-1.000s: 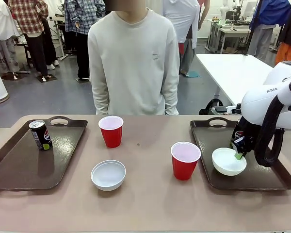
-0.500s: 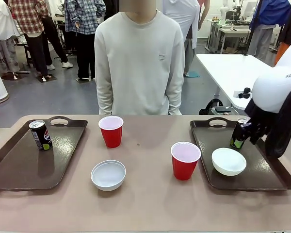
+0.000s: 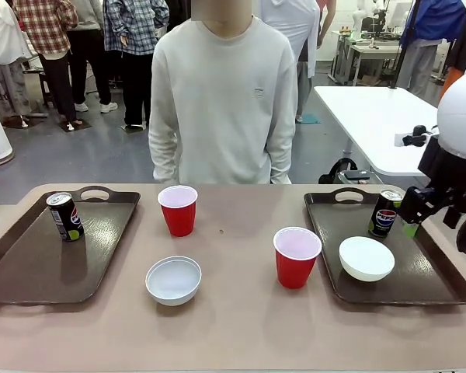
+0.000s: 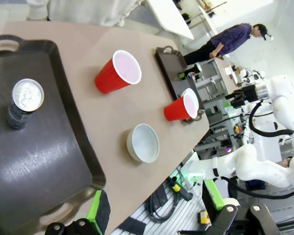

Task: Prepare tableware on both trays.
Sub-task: Pick up a Picnic Bowl from the table and place it on a Handle tray.

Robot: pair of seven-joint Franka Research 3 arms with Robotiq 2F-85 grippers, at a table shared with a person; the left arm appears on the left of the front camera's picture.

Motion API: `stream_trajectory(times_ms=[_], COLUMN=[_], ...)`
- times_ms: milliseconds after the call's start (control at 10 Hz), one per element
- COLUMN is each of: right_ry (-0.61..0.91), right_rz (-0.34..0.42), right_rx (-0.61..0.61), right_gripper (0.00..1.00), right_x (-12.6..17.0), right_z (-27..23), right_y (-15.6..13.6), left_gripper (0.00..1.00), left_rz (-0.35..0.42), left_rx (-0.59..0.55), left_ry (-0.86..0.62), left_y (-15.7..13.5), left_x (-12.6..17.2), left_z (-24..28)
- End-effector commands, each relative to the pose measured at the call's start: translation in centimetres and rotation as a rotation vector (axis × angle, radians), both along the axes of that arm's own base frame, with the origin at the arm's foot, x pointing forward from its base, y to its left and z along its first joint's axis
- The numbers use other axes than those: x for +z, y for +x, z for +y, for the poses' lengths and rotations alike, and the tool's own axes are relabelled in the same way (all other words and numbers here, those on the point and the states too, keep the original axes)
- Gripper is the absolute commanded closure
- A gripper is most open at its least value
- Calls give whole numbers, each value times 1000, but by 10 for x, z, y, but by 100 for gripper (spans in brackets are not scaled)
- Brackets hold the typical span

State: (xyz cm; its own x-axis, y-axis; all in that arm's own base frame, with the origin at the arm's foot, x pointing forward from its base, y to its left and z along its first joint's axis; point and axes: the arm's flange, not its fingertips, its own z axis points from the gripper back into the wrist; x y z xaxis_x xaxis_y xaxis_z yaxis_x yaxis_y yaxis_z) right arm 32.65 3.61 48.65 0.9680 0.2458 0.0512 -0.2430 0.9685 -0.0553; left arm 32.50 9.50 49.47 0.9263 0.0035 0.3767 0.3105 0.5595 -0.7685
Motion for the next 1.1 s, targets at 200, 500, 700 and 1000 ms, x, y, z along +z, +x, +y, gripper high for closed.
stream_trajectory(times_ms=[200, 500, 700, 1000], right_ry=[0, 866, 1145, 1601], right_rz=[-2, 641, 581, 289], right_rx=[0, 452, 188, -282], right_gripper=[2, 0, 0, 0], right_x=[3, 35, 62, 70], right_z=[0, -29, -71, -132], right_y=[-2, -1, 8, 10], left_gripper=[0, 0, 0, 0], left_rz=[-6, -6, -6, -6], left_rx=[-1, -1, -1, -1], left_ry=[-11, -11, -11, -11], left_y=[0, 0, 0, 0], left_x=[1, 1, 1, 1], left_z=[1, 1, 1, 1])
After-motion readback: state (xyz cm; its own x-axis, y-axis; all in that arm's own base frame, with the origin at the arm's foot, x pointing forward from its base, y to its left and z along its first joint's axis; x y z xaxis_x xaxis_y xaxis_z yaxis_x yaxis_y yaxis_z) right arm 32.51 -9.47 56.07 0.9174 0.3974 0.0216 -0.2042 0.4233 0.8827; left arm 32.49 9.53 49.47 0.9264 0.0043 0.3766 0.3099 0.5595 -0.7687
